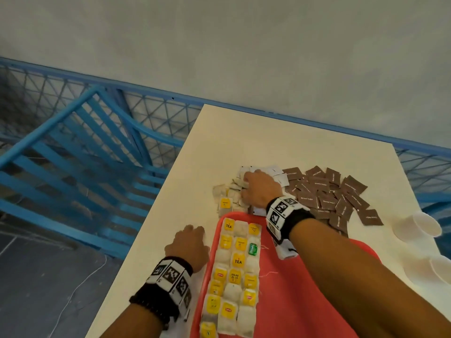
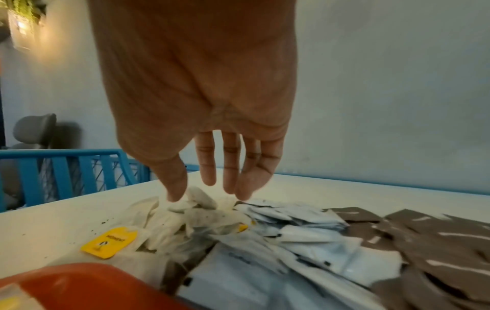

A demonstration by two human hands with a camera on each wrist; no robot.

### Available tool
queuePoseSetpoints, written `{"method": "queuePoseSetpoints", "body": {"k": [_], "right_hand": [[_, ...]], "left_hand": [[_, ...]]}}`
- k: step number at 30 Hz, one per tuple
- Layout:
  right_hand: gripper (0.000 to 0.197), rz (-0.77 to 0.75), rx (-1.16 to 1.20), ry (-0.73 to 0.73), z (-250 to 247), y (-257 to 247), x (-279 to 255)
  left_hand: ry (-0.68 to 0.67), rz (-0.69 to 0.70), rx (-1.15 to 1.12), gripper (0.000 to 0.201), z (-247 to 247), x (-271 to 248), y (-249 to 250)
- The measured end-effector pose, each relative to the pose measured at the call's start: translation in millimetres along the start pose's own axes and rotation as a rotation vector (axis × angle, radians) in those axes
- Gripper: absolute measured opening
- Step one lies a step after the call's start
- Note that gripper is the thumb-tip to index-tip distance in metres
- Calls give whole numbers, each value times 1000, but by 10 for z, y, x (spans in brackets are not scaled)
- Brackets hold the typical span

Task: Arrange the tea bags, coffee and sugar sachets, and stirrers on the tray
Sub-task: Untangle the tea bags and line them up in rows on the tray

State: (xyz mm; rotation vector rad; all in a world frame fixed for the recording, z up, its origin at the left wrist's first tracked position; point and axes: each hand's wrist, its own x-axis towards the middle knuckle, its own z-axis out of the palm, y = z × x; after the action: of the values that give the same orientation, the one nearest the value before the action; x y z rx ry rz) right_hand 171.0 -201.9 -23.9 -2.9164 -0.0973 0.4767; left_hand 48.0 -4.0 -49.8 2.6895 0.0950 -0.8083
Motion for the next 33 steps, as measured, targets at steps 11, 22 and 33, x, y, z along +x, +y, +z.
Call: {"method": "queuePoseSetpoints", "body": {"k": [11,22,33], "right_hand": [[30,-144,-189,-61,351,-160,298],[23,-27,764,238,-601,368,-459],[27,-265,851,27,-1243,167,-2085]], "left_hand": [[143,30,-115,45,-398,243,398],[288,169,-1054,32,-563,98,685],[-763,175,-1970,89,-417,-537,1047]]}}
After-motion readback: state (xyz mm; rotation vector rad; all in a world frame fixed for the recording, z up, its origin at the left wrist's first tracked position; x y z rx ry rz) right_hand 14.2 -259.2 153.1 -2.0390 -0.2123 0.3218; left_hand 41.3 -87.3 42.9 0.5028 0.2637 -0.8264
